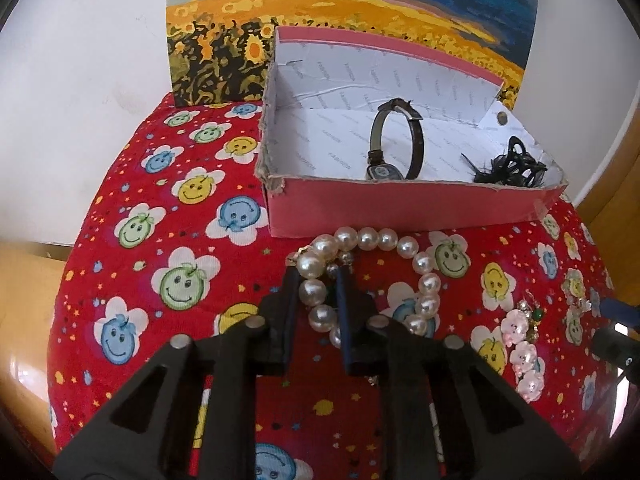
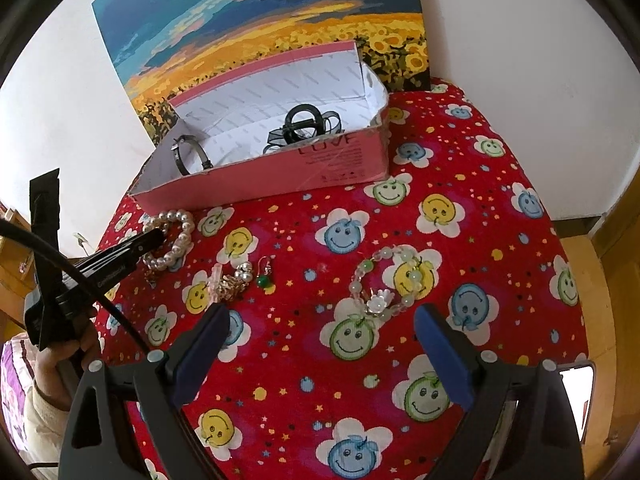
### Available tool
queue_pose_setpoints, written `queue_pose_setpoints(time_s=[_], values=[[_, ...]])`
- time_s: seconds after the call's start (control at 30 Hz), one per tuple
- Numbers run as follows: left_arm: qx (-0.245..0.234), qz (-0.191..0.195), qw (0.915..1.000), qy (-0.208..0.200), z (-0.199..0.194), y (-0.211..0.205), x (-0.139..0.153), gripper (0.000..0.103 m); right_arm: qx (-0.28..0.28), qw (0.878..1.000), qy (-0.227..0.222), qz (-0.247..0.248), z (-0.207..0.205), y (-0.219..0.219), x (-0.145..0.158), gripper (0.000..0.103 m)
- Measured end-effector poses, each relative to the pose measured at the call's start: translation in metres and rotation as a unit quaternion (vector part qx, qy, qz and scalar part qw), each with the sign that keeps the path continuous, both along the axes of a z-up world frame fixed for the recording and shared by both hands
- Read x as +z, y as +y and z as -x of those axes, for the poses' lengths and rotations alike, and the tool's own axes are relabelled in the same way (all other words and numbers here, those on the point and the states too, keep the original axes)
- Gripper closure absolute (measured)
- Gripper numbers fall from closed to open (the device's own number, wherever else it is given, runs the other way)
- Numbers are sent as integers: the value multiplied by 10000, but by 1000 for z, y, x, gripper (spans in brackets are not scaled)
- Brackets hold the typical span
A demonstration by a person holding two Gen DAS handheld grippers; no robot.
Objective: Organize jewelry
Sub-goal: 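Move the left gripper to the pearl bracelet and close on it, then lift the pearl bracelet with the left gripper while the right grasps the clear bead bracelet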
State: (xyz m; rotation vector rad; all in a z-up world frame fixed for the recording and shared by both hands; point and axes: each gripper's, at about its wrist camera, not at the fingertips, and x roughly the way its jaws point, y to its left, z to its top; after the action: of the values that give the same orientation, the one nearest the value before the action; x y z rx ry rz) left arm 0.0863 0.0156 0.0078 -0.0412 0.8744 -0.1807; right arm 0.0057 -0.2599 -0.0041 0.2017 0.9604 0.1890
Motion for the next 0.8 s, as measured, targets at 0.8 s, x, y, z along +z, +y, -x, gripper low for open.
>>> queue_pose_setpoints(time_s=[0.8], values=[[-282, 320, 9965, -719, 72, -1, 76, 98, -37, 9997, -205, -118, 17, -7, 5, 8]])
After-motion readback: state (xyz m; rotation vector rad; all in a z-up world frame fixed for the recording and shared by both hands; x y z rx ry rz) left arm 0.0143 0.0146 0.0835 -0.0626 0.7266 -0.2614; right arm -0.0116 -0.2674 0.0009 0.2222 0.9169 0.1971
